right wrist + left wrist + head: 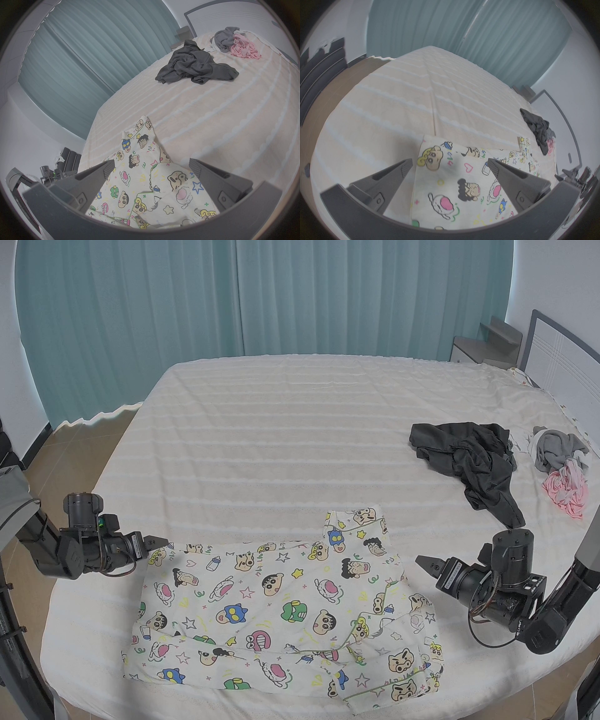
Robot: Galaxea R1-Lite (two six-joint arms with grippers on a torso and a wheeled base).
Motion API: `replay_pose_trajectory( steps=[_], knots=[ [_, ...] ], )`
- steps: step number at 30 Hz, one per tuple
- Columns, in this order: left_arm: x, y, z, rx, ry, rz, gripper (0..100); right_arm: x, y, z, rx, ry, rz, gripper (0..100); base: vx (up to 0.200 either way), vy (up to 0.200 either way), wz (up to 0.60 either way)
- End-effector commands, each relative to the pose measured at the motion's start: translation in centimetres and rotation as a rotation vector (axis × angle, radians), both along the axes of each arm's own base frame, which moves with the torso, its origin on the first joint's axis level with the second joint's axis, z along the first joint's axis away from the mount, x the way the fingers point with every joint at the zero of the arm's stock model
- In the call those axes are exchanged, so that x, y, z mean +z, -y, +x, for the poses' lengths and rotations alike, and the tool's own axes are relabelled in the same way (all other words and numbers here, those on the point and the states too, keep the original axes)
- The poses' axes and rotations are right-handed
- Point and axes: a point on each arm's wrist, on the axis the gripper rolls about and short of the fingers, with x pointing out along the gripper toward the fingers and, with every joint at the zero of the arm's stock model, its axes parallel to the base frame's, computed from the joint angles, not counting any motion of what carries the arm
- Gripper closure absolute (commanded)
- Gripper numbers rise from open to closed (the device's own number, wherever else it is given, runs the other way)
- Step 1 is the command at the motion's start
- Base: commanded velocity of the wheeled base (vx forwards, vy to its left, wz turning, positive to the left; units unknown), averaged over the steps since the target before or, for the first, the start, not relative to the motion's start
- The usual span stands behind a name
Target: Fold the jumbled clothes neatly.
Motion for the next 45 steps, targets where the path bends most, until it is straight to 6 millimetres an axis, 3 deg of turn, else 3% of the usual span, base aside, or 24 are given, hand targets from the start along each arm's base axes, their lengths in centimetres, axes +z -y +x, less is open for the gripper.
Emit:
replay_pose_trajectory(
  steps=[1,10,20,21,25,28,29,30,33,39,45],
  knots=[
    [-2.7,-0.7,3.8,-0.085,-0.042,0.029,0,-0.1,0.0,0.6,0.015,-0.014,0.004,0,0.000,0.000,0.00],
    [-4.9,-1.2,5.5,-0.091,-0.056,0.043,0,0.0,-0.1,0.9,0.040,0.005,-0.036,0,0.000,0.000,0.00],
    [-5.6,-0.9,5.8,-0.115,-0.066,0.006,0,0.0,-0.3,2.3,0.040,-0.024,-0.040,0,0.000,0.000,0.00],
    [-5.5,-0.8,5.7,-0.111,-0.069,-0.007,100,-0.1,-0.3,3.0,0.039,-0.034,-0.041,0,0.000,0.000,0.00],
    [-5.5,-0.7,5.6,-0.092,-0.073,-0.034,100,-0.5,0.3,5.7,0.088,-0.103,-0.046,0,0.000,0.000,0.00],
    [-5.2,-0.8,5.7,-0.085,-0.059,-0.026,100,-0.4,0.5,8.9,0.145,-0.158,-0.031,0,0.000,0.000,0.00],
    [-5.2,-0.8,5.7,-0.085,-0.059,-0.026,100,-0.4,0.5,8.9,0.145,-0.158,-0.031,0,0.000,0.000,0.00],
    [-4.7,-0.8,5.8,-0.076,-0.043,-0.020,100,-0.6,0.3,11.6,0.154,-0.190,-0.021,0,0.000,0.000,0.00],
    [-3.6,-0.9,6.0,-0.017,-0.023,-0.030,100,-1.2,0.1,14.9,0.159,-0.205,-0.008,0,0.000,0.000,0.00],
    [-2.4,-0.9,6.0,0.028,0.007,-0.063,100,-4.3,-1.1,17.6,0.195,-0.268,-0.001,0,0.000,0.000,0.00],
    [-2.1,-0.8,6.0,0.045,0.008,-0.048,100,-4.7,-0.9,18.8,0.237,-0.312,0.033,0,0.000,0.000,0.00]
  ],
)
